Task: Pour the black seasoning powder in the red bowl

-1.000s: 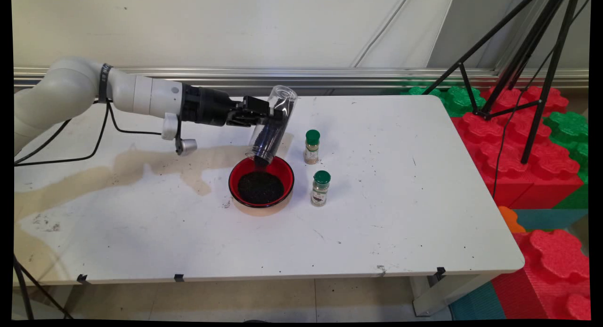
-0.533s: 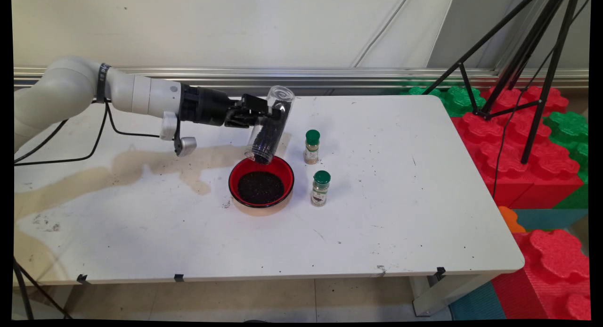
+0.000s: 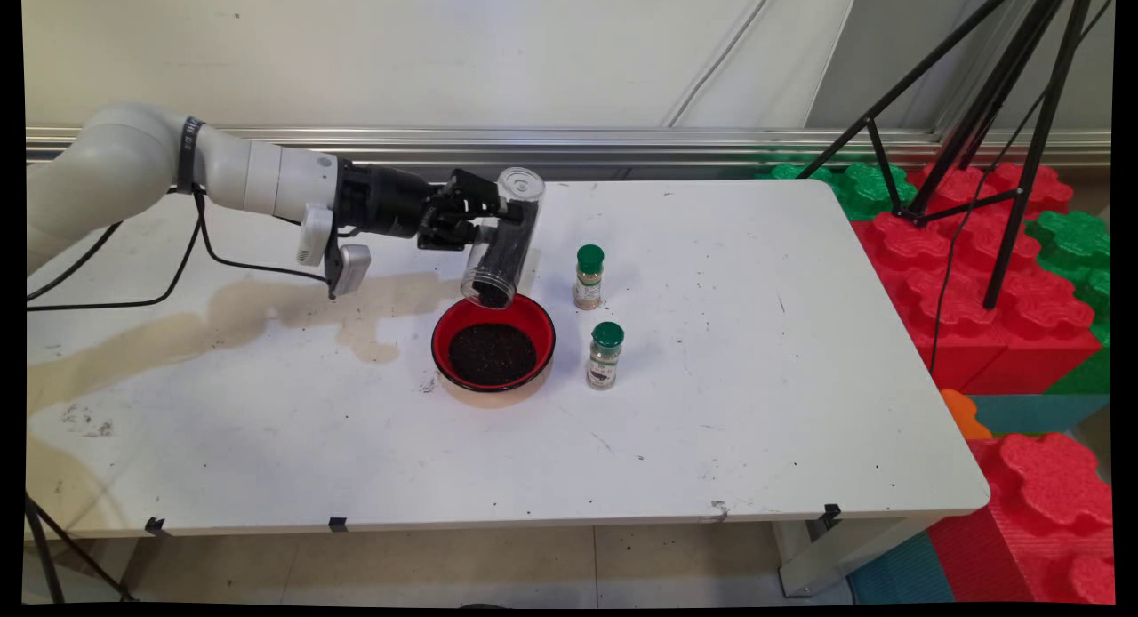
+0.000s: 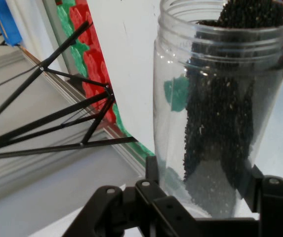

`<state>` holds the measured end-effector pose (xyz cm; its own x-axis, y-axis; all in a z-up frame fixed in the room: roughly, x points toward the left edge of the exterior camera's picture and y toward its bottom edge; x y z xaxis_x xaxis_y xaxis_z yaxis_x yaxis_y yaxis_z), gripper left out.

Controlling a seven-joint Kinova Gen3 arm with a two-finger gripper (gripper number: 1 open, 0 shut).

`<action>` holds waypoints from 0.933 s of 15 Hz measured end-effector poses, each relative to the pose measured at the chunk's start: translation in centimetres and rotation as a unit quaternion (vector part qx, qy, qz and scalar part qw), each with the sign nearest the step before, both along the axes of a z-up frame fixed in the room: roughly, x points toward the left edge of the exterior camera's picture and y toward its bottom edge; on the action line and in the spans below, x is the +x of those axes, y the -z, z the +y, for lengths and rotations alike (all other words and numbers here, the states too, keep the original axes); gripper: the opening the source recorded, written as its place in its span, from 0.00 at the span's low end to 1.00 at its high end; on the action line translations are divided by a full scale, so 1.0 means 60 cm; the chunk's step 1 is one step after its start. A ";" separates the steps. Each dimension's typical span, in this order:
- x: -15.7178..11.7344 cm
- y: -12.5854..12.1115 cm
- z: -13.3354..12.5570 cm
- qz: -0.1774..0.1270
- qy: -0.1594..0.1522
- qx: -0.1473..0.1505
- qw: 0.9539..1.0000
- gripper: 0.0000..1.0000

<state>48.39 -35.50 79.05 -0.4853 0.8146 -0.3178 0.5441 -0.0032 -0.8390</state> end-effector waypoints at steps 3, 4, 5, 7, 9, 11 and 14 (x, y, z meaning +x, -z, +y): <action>0.003 -0.003 0.000 0.022 -0.018 0.033 0.999 0.00; 0.005 -0.004 0.000 0.031 -0.025 0.045 0.998 0.00; 0.007 -0.006 -0.001 0.042 -0.033 0.059 0.997 0.00; 0.011 -0.012 -0.003 0.062 -0.047 0.086 0.993 0.00; 0.015 -0.019 -0.005 0.084 -0.063 0.115 0.988 0.00; 0.019 -0.025 -0.007 0.100 -0.075 0.134 0.983 0.00; 0.028 -0.040 -0.012 0.136 -0.102 0.175 0.970 0.00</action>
<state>50.08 -36.22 81.47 -0.6752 0.7271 0.1243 0.2609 0.3931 -0.8817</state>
